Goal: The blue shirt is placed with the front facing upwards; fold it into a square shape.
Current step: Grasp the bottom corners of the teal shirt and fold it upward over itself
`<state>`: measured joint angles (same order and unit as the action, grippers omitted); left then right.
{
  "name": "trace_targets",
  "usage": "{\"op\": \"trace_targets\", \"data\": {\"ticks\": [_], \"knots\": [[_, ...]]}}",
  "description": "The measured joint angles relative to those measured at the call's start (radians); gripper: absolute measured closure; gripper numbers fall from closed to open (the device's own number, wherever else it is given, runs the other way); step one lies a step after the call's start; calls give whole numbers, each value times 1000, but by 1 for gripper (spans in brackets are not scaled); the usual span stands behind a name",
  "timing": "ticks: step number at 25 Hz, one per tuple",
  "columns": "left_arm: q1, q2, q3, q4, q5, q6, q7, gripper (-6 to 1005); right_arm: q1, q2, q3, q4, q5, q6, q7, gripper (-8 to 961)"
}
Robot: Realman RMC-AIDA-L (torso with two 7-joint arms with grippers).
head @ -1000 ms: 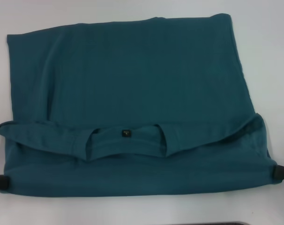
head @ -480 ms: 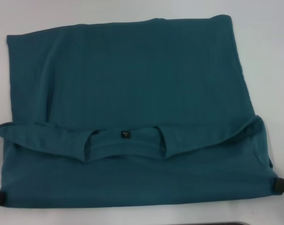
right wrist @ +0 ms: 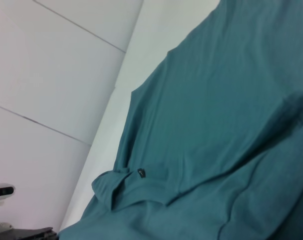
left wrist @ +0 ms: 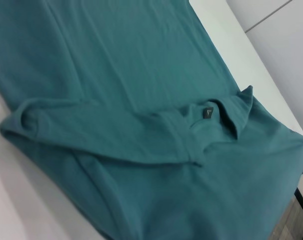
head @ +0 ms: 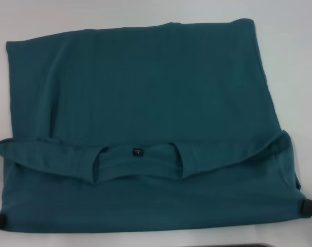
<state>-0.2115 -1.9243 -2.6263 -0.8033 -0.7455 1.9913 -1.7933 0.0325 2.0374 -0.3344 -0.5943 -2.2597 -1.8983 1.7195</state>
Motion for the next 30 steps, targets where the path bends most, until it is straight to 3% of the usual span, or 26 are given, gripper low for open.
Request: {"op": "trace_targets", "data": {"ticks": [7, 12, 15, 19, 20, 21, 25, 30], "knots": [[-43, 4, -26, 9, -4, -8, -5, 1000, 56, -10, 19, -1, 1, -3, 23, 921], [-127, 14, -68, 9, 1, -47, -29, 1000, 135, -27, 26, -1, 3, 2, 77, 922], [-181, 19, -74, 13, -1, -102, -62, 1001, 197, -40, 27, -1, 4, 17, 118, 922], [-283, 44, -75, 83, -4, -191, -100, 1001, 288, -59, 28, -1, 4, 63, 178, 922], [-283, 44, -75, 83, -4, -191, -100, 1001, 310, -62, 28, -1, 5, 74, 191, 922], [-334, 51, -70, 106, -3, -245, -125, 1001, 333, -66, 28, -1, 6, 90, 208, 922], [-418, 49, -54, 118, 0, -334, -165, 1001, 413, -76, 27, -1, 7, 164, 269, 922], [-490, 47, -6, 126, 2, -477, -219, 1000, 487, -73, 28, 6, 13, 272, 316, 922]]}}
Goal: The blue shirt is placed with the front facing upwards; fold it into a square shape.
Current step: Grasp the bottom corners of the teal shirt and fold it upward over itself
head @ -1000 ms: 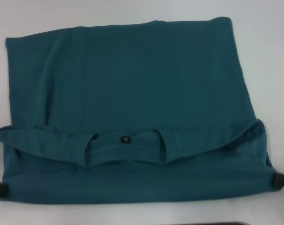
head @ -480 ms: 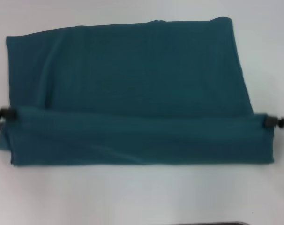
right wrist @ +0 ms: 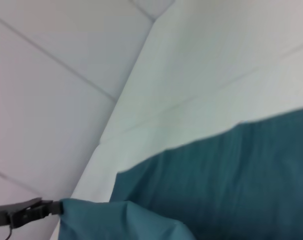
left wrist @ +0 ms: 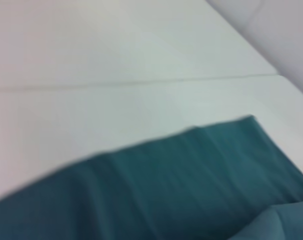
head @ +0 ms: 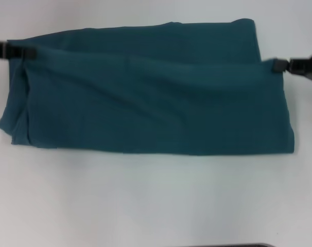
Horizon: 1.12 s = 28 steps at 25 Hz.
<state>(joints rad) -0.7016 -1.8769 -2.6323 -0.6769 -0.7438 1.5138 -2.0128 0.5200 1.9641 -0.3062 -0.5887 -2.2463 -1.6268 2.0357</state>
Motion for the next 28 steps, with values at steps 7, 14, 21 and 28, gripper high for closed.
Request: {"op": "trace_targets", "data": {"ticks": [7, 14, 21, 28], "knots": [[-43, -1, 18, 41, -2, -141, -23, 1000, 81, 21, -8, 5, 1, 123, 39, 922], [-54, -5, 21, 53, -4, -213, -24, 1001, 119, 40, -15, 6, 8, 198, 45, 921], [-79, -9, 22, 64, -5, -263, -34, 1001, 134, 42, -16, 6, 18, 240, 47, 903], [-98, -6, 21, 64, -2, -286, -39, 983, 147, 33, -15, 5, 35, 260, 47, 877]]}}
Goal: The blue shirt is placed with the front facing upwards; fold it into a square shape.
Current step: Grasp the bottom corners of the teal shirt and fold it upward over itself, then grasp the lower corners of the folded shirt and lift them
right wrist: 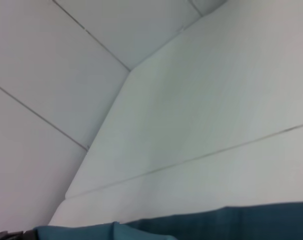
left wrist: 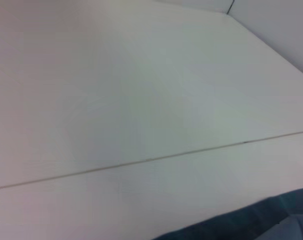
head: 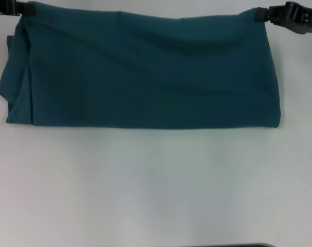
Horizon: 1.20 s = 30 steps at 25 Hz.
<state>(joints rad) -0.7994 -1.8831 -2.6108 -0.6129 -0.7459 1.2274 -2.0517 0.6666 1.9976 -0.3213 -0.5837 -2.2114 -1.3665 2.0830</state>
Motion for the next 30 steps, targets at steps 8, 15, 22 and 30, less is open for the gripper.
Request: {"op": "trace_targets", "data": {"ticks": [8, 15, 22, 30], "knots": [[-4, -5, 3, 5, 0, -25, -1, 948, 10, -1, -1, 2, 8, 25, -1, 848], [0, -44, 3, 10, -5, -118, -11, 918, 10, 11, -1, 12, 12, 61, -6, 822], [13, -104, 30, -14, -1, -269, -14, 887, 26, 23, -1, 70, 42, 187, -18, 797], [35, -128, 26, -28, -10, -338, -20, 702, 29, 26, -4, 55, 102, 251, -42, 615]]}}
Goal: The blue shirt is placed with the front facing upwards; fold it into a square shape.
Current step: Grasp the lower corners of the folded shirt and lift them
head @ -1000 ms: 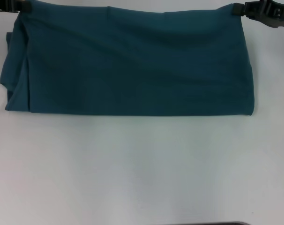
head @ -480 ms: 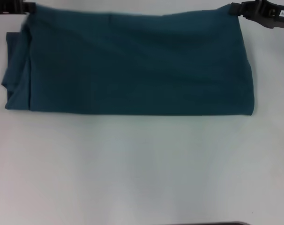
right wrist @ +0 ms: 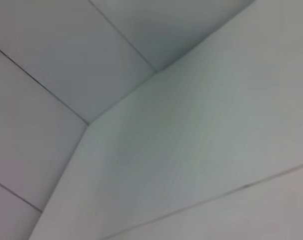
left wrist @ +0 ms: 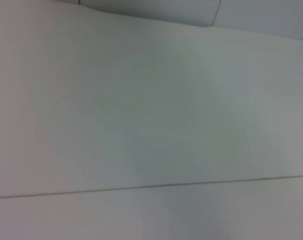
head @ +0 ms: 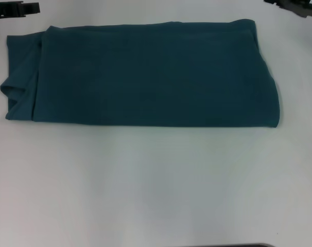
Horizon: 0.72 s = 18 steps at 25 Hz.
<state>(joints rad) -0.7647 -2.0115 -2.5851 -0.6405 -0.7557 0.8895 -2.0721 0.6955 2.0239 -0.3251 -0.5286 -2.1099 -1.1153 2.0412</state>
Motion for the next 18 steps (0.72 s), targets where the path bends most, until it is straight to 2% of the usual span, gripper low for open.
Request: {"op": "trace_targets", "data": {"ticks": [2, 7, 8, 13, 15, 18], "knots": [[11, -11, 0, -29, -1, 6, -13, 618, -13, -4, 0, -9, 32, -22, -22, 564], [55, -47, 4, -156, -2, 89, -43, 410, -62, -8, 0, -48, 90, -118, -73, 315], [63, -52, 3, -181, -3, 116, -46, 382, -72, -10, 0, -53, 94, -144, -77, 290], [117, -80, 1, -296, -43, 243, -55, 240, -114, -38, -11, -77, 88, -265, -78, 162], [140, -89, 2, -327, -69, 279, -53, 183, -131, -51, -32, -88, 84, -303, -71, 166], [176, -98, 3, -360, -101, 336, -50, 156, -155, -73, -79, -107, 75, -338, -43, 172]]}}
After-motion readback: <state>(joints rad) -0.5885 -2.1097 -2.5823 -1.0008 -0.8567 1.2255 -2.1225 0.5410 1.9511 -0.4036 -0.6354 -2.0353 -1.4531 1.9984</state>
